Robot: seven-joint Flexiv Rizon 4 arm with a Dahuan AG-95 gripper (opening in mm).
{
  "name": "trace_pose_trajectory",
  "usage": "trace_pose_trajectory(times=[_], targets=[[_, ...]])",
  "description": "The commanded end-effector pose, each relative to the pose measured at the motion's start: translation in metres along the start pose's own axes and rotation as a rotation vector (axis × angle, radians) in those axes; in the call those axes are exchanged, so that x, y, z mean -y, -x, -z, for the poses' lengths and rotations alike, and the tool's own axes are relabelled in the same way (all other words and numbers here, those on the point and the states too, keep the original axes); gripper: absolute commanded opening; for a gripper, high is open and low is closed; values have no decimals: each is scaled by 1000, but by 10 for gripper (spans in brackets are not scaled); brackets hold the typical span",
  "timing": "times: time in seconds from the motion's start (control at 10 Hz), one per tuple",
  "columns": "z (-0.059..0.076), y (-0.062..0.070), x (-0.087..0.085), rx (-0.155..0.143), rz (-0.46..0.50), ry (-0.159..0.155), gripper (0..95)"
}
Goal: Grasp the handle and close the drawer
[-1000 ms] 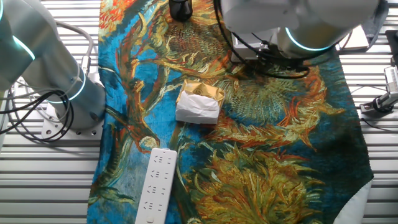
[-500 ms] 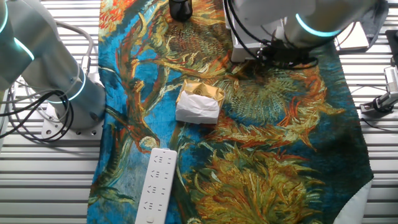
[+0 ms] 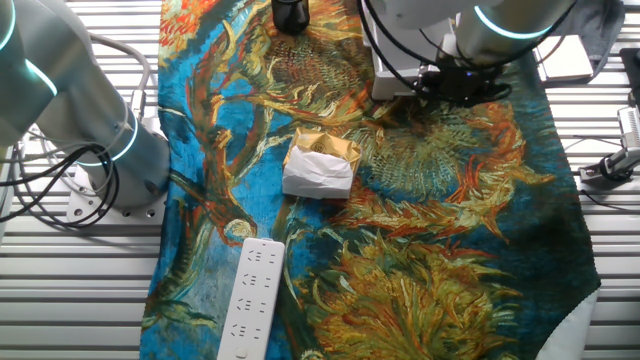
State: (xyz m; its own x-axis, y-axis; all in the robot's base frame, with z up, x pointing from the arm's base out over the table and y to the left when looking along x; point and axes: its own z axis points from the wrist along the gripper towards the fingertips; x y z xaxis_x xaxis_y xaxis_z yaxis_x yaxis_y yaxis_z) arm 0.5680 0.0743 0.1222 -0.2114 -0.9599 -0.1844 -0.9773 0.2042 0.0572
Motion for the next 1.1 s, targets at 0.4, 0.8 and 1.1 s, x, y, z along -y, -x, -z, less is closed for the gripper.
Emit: trace_pose_trajectory(times=[0.4, 0.8, 1.1], targets=[[0, 1, 0, 1, 62, 8, 380], [-9, 10, 6, 13, 93, 15, 380], [-12, 14, 8, 21, 114, 29, 380]])
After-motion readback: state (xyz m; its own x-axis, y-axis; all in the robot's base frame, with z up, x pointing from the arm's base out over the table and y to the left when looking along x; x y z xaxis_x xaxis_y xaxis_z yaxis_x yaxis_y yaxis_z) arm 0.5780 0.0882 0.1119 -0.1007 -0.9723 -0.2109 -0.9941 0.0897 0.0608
